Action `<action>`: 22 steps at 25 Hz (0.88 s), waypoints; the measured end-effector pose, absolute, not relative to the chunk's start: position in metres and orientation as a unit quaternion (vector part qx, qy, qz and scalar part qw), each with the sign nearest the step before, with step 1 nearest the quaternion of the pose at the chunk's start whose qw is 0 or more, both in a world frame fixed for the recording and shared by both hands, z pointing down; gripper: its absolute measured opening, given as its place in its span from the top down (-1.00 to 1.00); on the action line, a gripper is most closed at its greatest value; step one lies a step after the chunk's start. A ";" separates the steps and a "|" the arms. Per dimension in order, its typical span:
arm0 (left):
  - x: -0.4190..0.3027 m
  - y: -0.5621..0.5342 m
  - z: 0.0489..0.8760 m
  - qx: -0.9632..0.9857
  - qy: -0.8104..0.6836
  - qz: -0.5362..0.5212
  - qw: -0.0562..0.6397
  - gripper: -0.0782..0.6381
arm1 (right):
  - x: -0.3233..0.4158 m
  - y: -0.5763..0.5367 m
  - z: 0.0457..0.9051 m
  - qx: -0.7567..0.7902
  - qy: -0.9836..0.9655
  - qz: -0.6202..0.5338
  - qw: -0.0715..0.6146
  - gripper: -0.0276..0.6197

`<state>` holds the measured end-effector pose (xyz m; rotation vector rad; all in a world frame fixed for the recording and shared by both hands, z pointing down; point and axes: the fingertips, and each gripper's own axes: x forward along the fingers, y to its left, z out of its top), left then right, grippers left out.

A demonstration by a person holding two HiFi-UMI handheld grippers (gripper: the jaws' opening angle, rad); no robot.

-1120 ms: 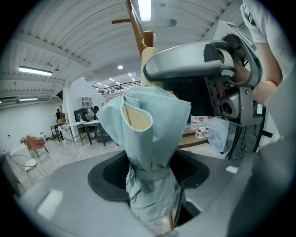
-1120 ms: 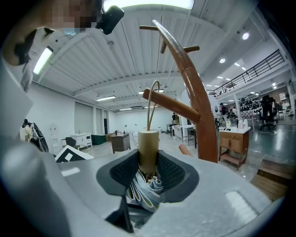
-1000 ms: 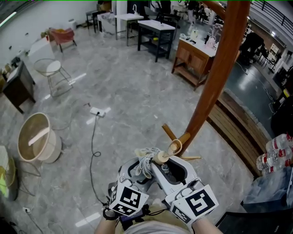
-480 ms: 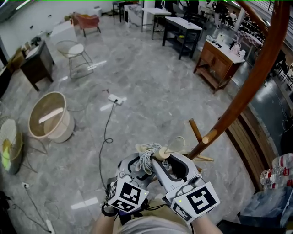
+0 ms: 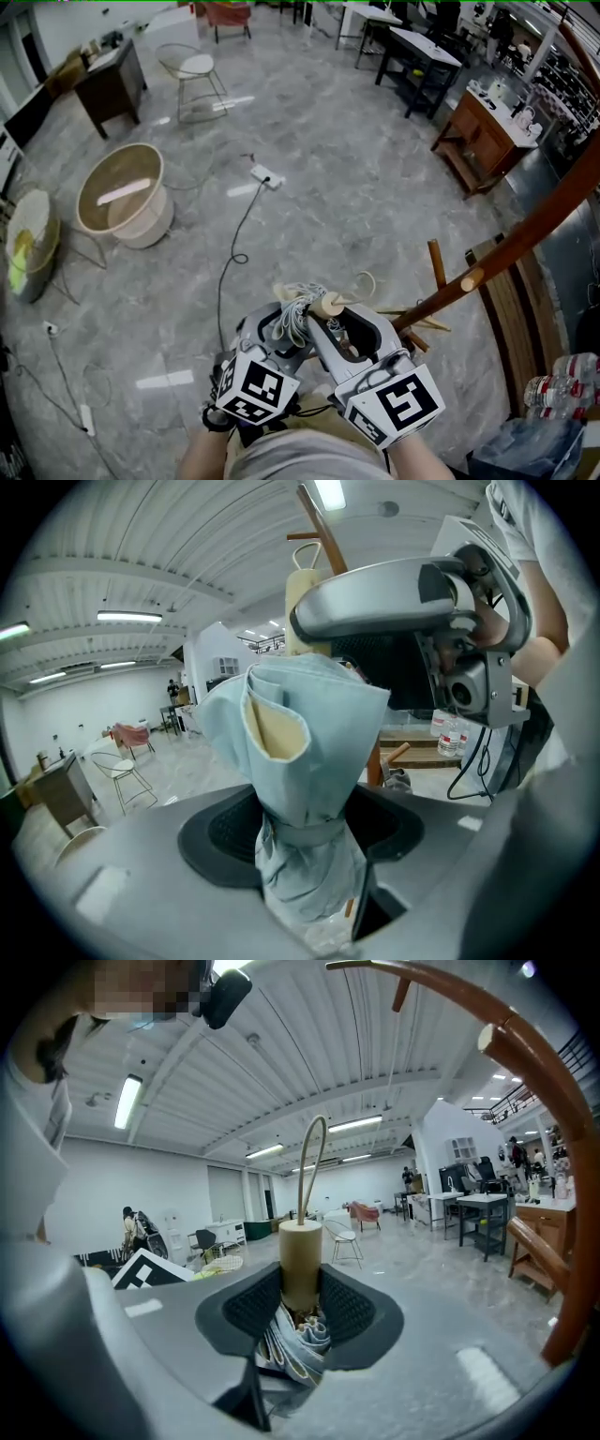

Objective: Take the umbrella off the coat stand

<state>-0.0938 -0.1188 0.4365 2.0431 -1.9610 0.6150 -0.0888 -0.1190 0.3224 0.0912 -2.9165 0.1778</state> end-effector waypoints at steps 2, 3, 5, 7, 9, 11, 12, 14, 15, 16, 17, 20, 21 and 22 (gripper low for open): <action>-0.097 -0.114 0.440 0.693 -0.678 0.210 0.127 -0.04 | -0.092 -0.115 0.326 0.021 -0.992 0.061 0.113 0.52; -0.098 -0.111 0.441 0.690 -0.680 0.210 0.129 -0.04 | -0.094 -0.111 0.327 0.016 -0.991 0.061 0.114 0.52; -0.101 -0.102 0.442 0.684 -0.685 0.210 0.134 -0.04 | -0.097 -0.103 0.328 0.006 -0.991 0.062 0.117 0.53; -0.104 -0.095 0.442 0.680 -0.690 0.208 0.138 -0.04 | -0.100 -0.096 0.328 -0.003 -0.991 0.062 0.119 0.53; -0.105 -0.091 0.443 0.676 -0.694 0.206 0.141 -0.04 | -0.102 -0.092 0.329 -0.010 -0.991 0.061 0.121 0.53; -0.106 -0.088 0.444 0.672 -0.697 0.205 0.143 -0.04 | -0.104 -0.090 0.330 -0.015 -0.991 0.061 0.122 0.52; -0.107 -0.087 0.444 0.670 -0.699 0.205 0.143 -0.04 | -0.104 -0.088 0.330 -0.017 -0.990 0.060 0.123 0.53; -0.108 -0.083 0.444 0.668 -0.701 0.205 0.142 -0.04 | -0.105 -0.084 0.330 -0.020 -0.990 0.059 0.125 0.53; -0.108 -0.081 0.444 0.667 -0.702 0.204 0.142 -0.04 | -0.105 -0.082 0.330 -0.022 -0.990 0.059 0.126 0.52; -0.108 -0.079 0.443 0.666 -0.703 0.204 0.143 -0.04 | -0.105 -0.080 0.329 -0.023 -0.990 0.058 0.126 0.53; -0.107 -0.078 0.443 0.666 -0.704 0.203 0.143 -0.04 | -0.104 -0.079 0.329 -0.024 -0.990 0.058 0.126 0.53; -0.107 -0.079 0.444 0.664 -0.705 0.202 0.144 -0.04 | -0.104 -0.080 0.330 -0.027 -0.990 0.057 0.126 0.53; -0.107 -0.079 0.445 0.664 -0.705 0.202 0.144 -0.04 | -0.104 -0.080 0.331 -0.027 -0.990 0.058 0.126 0.52; -0.107 -0.080 0.446 0.664 -0.705 0.203 0.143 -0.04 | -0.104 -0.080 0.332 -0.027 -0.990 0.059 0.126 0.53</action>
